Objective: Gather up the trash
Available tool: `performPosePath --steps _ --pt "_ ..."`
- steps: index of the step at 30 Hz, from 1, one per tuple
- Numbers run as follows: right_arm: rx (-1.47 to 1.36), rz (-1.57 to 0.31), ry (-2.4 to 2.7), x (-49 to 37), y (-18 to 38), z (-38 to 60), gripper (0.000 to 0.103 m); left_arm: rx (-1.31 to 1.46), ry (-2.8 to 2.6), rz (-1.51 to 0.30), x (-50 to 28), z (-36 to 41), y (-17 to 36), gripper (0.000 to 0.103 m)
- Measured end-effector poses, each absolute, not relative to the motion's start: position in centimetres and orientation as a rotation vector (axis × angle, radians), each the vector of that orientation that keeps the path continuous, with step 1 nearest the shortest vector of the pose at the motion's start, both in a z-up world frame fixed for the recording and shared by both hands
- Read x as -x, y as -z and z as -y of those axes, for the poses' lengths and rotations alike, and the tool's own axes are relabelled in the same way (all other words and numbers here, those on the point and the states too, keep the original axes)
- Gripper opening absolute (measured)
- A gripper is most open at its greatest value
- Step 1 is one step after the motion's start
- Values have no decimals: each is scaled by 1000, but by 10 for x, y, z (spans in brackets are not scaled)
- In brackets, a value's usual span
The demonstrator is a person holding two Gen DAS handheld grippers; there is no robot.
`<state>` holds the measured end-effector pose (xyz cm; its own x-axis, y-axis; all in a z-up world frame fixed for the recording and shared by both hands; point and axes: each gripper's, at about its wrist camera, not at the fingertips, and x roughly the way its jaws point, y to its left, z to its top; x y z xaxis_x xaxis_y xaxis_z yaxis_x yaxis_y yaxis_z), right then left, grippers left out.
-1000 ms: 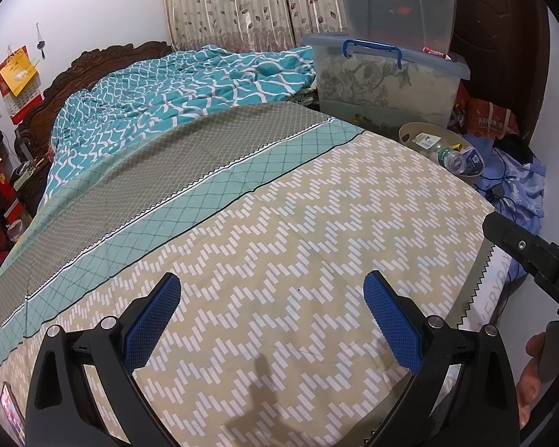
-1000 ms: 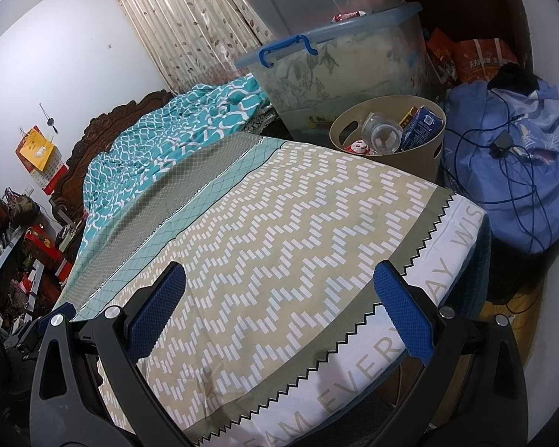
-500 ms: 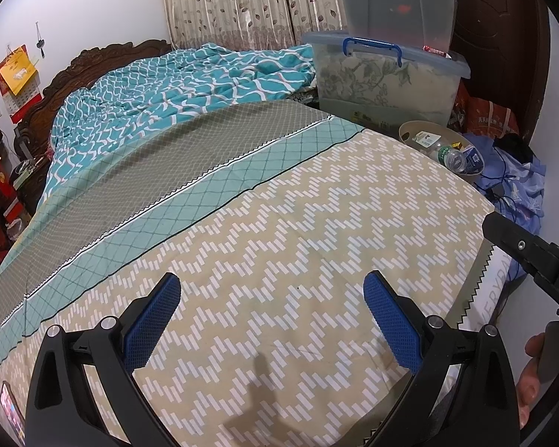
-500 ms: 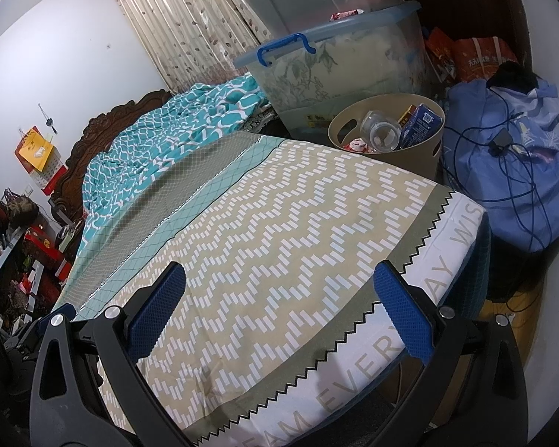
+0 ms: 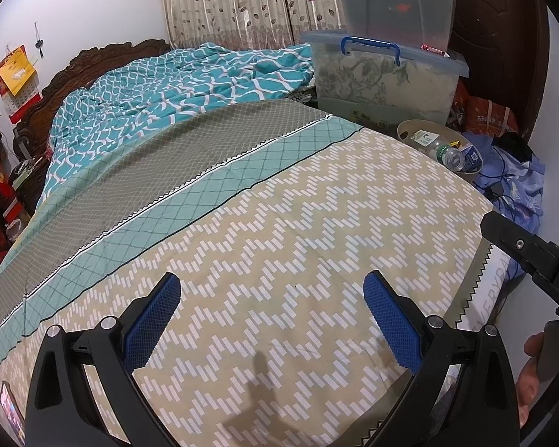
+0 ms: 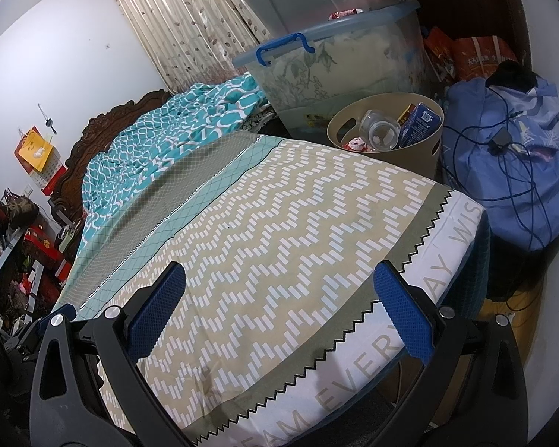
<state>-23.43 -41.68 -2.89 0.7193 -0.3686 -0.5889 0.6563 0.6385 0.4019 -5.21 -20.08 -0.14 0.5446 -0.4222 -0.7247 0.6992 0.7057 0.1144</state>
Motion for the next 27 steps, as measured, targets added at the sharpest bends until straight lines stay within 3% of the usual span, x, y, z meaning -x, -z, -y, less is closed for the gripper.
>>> performPosePath --steps 27 --pt "-645 -490 613 235 31 416 100 -422 691 -734 56 201 6 95"
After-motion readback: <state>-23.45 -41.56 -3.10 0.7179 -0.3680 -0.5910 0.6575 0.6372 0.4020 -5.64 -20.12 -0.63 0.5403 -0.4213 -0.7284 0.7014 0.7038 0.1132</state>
